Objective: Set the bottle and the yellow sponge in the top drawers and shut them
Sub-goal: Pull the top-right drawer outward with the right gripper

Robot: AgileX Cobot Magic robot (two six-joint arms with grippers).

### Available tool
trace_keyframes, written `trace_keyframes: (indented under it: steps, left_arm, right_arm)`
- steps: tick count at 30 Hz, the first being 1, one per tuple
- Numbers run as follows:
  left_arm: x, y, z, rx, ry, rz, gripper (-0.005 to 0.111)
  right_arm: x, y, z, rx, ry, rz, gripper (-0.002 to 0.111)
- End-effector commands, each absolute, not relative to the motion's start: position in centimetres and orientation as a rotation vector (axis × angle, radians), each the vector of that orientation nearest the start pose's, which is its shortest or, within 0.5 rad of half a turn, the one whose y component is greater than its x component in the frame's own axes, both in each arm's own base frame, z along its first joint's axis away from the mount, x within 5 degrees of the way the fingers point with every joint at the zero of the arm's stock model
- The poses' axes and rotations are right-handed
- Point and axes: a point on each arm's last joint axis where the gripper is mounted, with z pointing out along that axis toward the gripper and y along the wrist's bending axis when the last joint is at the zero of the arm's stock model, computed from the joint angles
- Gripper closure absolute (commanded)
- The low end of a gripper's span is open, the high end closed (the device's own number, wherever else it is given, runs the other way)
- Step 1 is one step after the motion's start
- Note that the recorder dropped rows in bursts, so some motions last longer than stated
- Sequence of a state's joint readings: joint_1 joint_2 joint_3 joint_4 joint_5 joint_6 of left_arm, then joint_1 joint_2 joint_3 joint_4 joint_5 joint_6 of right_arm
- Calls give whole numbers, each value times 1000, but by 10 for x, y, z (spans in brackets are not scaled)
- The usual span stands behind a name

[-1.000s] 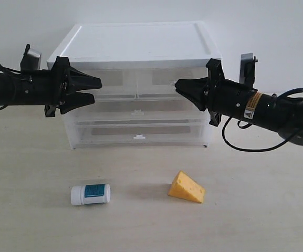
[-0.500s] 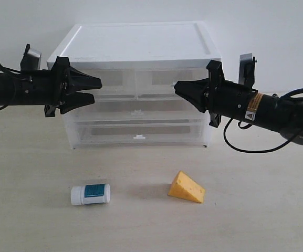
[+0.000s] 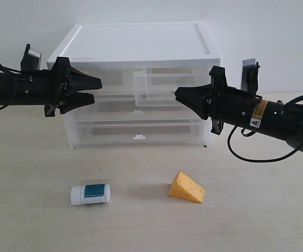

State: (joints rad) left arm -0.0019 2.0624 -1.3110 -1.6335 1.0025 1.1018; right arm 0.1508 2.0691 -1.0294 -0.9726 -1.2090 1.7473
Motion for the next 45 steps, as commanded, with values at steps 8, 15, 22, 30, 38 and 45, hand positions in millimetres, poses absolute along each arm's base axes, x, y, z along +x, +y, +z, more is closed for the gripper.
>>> trace_keyframes:
  steps: [8,15,22,30,38,45]
  left_arm:
    - [433,-69,189,-108,2127,-1260,53]
    - [433,-69,189,-106,2128,-1259,53]
    - [433,-69,189,-108,2129,-1257,53]
    - [433,-69,189,-106,2130,-1256,53]
    - [433,-69,189,-104,2132,-1255,53]
    - [433,-69,189,-93,2137,-1252,53]
  right_arm:
    - [348,125,173,122,1863,1694,108]
    - [331,123,176,106,1874,1674,108]
    - [312,120,186,76,1874,1663,108]
    - [296,118,180,95,1912,1663,108]
    - [288,119,173,73,1951,1658,108]
    - [289,122,176,-57,1960,1638,94]
